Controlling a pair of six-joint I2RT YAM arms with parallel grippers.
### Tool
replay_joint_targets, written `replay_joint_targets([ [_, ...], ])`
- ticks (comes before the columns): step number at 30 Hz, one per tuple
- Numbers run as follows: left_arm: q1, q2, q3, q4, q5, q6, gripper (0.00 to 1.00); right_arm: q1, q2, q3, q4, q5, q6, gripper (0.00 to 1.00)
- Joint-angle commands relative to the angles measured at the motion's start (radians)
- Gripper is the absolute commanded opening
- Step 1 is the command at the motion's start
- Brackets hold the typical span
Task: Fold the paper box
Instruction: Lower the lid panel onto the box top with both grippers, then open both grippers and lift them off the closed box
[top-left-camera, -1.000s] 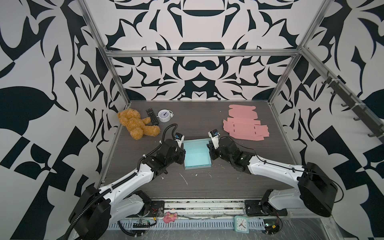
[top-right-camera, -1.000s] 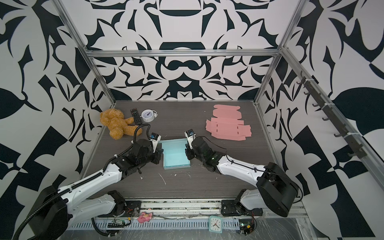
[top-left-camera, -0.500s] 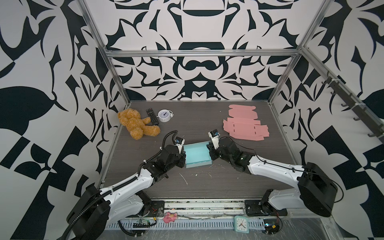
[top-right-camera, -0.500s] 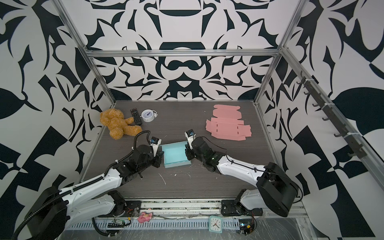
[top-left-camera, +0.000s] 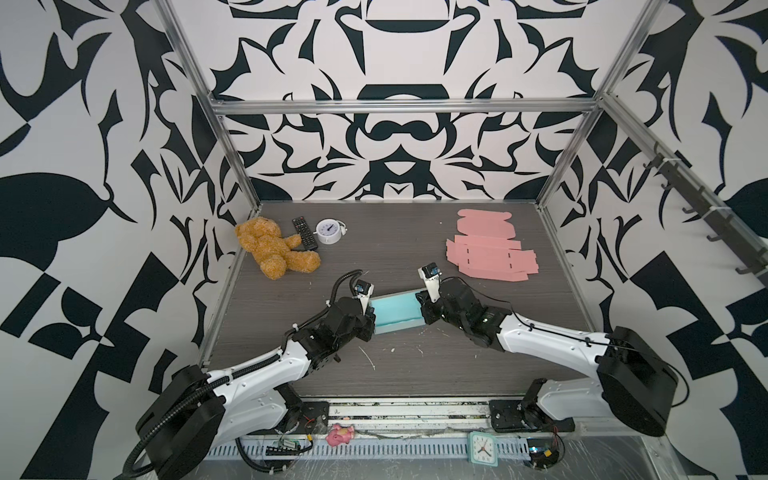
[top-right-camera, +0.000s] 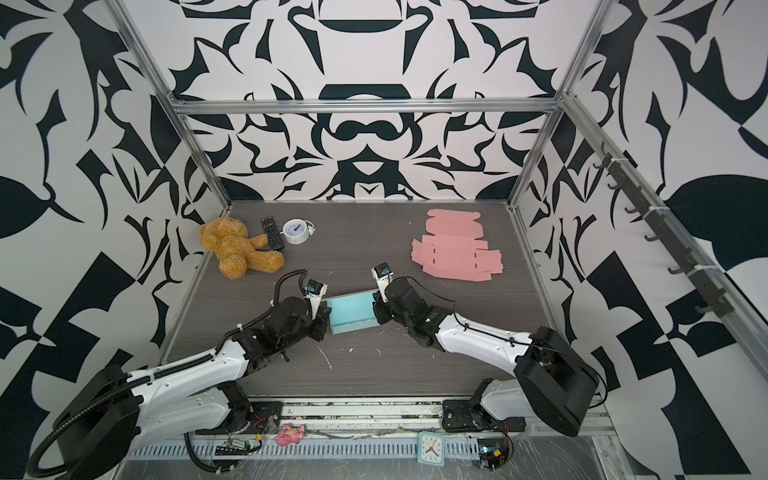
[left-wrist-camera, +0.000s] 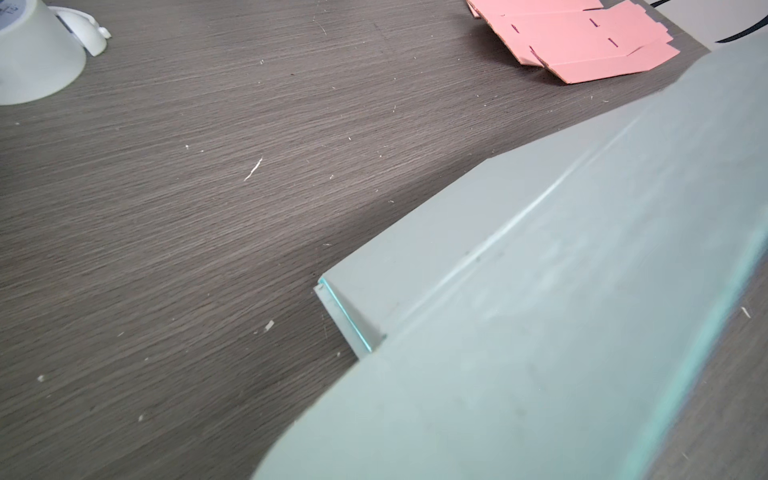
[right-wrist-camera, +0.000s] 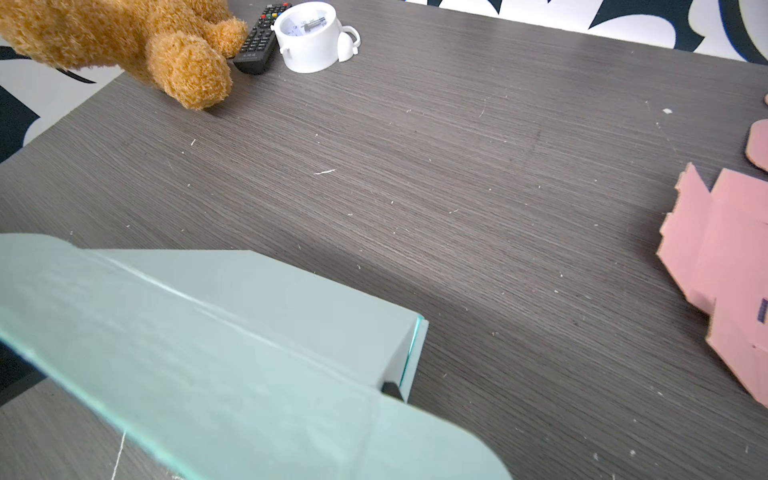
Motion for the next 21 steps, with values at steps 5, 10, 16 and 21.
replay_joint_targets([
  [5, -0.033, 0.023, -0.028, 0.037, -0.039, -0.032, 0.1, 0.01, -0.052, -0.035, 0.015, -0.009, -0.013, 0.18],
  [10, -0.041, 0.028, -0.031, 0.043, -0.055, -0.035, 0.11, 0.011, -0.067, -0.062, 0.014, -0.009, -0.008, 0.2],
  [16, -0.045, 0.047, -0.035, 0.062, -0.063, -0.036, 0.11, 0.01, -0.109, -0.101, 0.008, -0.004, -0.007, 0.27],
  [21, -0.057, 0.028, -0.047, 0.058, -0.058, -0.042, 0.13, 0.01, -0.141, -0.121, -0.005, 0.003, 0.001, 0.33],
])
